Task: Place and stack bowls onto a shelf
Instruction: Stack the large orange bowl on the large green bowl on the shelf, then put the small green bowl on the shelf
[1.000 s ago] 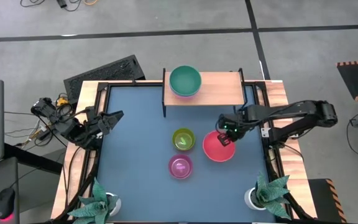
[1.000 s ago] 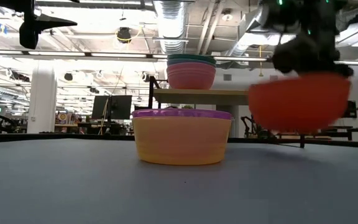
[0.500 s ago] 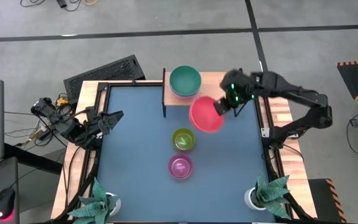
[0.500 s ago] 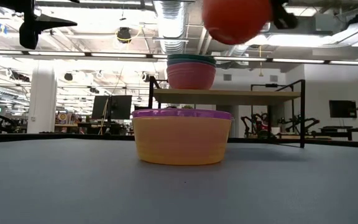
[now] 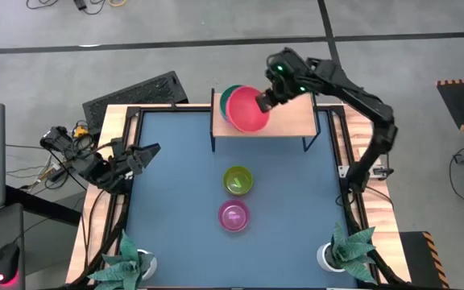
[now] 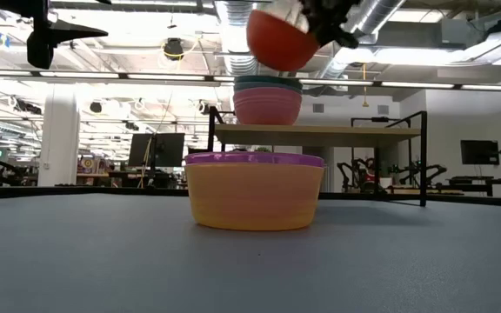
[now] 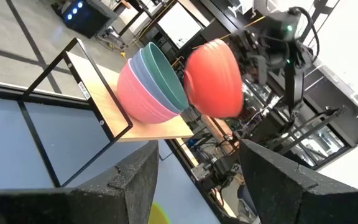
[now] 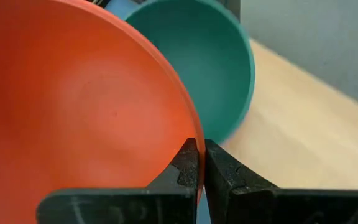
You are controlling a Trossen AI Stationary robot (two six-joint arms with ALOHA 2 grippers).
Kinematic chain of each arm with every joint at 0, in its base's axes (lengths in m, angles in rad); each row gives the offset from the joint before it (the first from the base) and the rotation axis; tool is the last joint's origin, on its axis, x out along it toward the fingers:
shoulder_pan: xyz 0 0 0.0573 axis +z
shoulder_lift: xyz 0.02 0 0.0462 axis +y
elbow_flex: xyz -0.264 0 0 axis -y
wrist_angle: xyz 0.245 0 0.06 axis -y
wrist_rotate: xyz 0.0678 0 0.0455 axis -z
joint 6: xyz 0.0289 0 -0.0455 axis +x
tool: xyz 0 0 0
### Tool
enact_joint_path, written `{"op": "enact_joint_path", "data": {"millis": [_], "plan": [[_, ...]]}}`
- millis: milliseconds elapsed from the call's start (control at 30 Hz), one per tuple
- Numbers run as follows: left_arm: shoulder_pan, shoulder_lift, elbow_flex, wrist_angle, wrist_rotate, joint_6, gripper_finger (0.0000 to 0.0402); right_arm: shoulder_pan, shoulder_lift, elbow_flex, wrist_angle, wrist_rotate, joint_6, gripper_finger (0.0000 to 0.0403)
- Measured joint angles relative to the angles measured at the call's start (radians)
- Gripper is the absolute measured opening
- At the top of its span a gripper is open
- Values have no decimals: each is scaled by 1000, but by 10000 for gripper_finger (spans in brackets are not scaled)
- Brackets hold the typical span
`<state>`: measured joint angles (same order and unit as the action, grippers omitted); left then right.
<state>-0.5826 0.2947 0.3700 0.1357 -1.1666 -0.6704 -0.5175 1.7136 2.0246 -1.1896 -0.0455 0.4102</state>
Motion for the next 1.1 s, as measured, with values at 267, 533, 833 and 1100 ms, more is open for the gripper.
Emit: {"op": "enact_joint_path", "data": {"millis": [267,533,833,1100], "plan": [[0,0,0,-10,-1,0,209,-45,150,178,-16,3,-39,29],[0,0,0,-12,-2,-6,209,-83,244,237,-116,0,-52,29],[0,0,0,-15,-6,-7,209,-87,256,239,-103,1,-75,78],[0,0,0,-15,-12,-7,209,-111,239,261,-114,0,-82,126]]}}
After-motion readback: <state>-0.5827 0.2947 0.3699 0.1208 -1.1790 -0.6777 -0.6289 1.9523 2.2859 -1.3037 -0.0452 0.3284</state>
